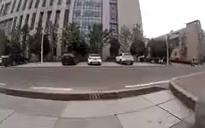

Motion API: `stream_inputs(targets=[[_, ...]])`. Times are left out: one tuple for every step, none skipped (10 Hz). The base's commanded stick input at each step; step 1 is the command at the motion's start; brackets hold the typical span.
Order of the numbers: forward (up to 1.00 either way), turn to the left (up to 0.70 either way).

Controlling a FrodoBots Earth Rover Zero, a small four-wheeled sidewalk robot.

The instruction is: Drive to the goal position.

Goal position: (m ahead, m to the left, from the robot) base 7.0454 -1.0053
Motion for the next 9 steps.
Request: stream_inputs(targets=[[0.70,-0.14],[0.70,-0.14],[0.70,-0.14],[0.70,-0.14],[0.70,-0.14],[0.70,-0.14],[0.70,-0.14],[0.70,-0.14],[0.70,-0.14]])
